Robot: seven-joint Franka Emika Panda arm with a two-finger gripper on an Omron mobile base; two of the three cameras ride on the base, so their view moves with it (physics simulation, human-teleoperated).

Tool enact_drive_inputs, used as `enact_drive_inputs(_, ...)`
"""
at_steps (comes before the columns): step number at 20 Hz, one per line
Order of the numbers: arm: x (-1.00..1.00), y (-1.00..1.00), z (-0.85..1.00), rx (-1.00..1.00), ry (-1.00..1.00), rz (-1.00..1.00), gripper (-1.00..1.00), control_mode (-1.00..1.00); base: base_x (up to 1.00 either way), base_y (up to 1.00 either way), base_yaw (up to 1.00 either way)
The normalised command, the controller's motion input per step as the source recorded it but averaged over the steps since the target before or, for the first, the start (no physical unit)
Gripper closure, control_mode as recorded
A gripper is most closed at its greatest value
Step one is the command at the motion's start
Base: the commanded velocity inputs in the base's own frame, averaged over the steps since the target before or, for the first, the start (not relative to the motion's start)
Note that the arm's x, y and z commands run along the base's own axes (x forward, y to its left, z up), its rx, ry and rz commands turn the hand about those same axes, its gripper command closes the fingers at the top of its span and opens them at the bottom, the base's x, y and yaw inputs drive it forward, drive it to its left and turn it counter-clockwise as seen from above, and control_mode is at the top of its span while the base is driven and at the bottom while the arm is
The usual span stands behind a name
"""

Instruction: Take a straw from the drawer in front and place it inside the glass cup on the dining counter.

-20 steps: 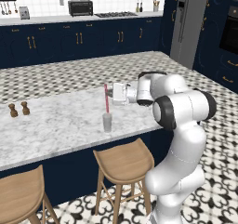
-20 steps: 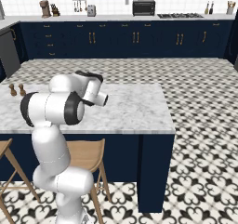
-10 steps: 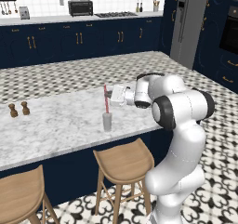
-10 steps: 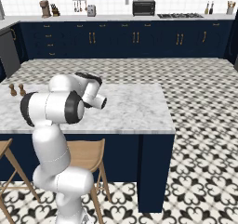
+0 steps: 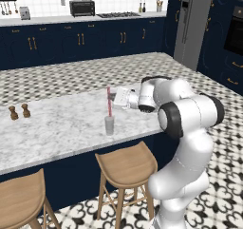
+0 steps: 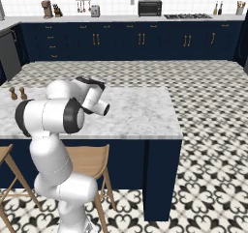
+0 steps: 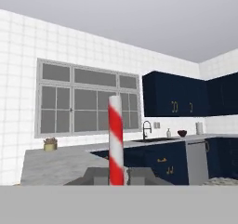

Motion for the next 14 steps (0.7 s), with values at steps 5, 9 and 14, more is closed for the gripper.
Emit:
enact_drive_inputs(5,-0.12,0.0,0.28,0.0,-0.08,-0.06,1.0,-1.0,0.0,0.0,0.0)
enact_drive_inputs(9,0.0,0.0,0.06,0.0,-0.02,-0.06,1.0,-1.0,0.0,0.0,0.0)
enact_drive_inputs(14,0.0,0.0,-0.03,0.0,0.02,-0.08,1.0,-1.0,0.0,0.0,0.0)
